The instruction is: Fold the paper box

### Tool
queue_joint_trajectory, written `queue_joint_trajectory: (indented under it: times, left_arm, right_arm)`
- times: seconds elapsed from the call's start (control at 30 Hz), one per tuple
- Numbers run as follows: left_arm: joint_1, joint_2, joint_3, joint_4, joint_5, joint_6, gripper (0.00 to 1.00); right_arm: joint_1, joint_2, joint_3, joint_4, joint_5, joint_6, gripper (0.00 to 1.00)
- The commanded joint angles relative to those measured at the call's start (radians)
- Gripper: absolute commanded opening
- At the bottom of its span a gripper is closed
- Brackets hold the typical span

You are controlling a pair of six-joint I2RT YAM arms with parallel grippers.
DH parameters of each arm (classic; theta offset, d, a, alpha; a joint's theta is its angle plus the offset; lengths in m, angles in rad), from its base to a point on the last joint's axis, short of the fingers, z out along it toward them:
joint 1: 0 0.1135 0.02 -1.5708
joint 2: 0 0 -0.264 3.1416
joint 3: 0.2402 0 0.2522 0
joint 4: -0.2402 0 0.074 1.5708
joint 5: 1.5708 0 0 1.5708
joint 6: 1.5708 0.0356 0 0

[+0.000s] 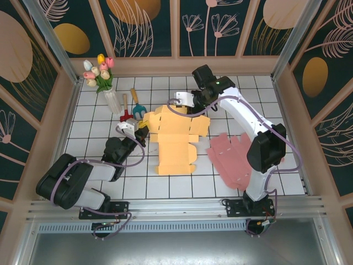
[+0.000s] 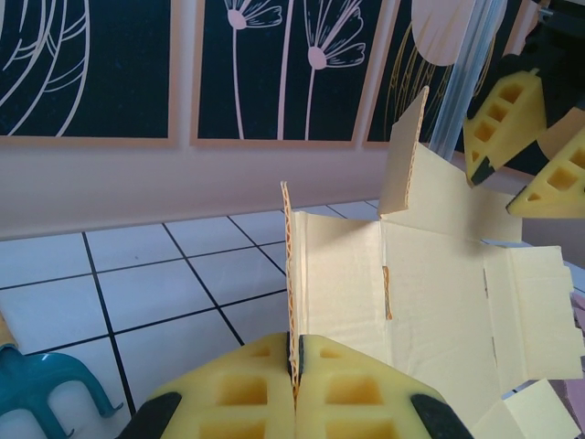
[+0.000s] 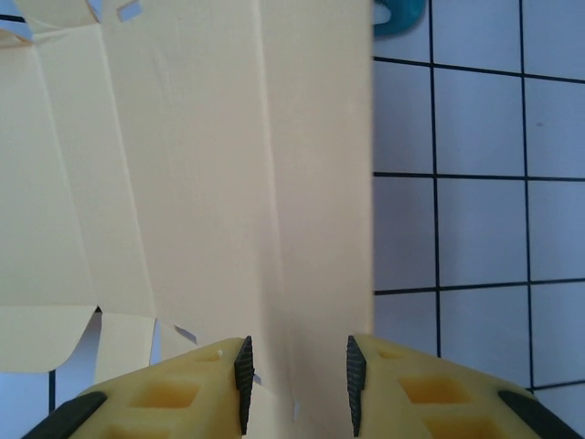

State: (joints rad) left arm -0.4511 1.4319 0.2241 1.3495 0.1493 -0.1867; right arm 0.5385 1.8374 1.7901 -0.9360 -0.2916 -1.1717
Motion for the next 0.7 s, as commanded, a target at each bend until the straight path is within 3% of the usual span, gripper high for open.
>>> queue_joint_trajectory:
  times: [0.0, 0.67]
  left_arm:
    - [-0.004, 0.005, -0.005, 0.056, 0.001, 0.005, 0.00]
    - [-0.006, -0.014, -0.017, 0.061, -0.001, -0.003, 0.00]
  right_arm:
    - [0.003, 0.008, 0.042, -0.010, 0.056, 0.013, 0.36]
    - [0.003, 0.068, 0.070, -0.059, 0.048, -0.006, 0.41]
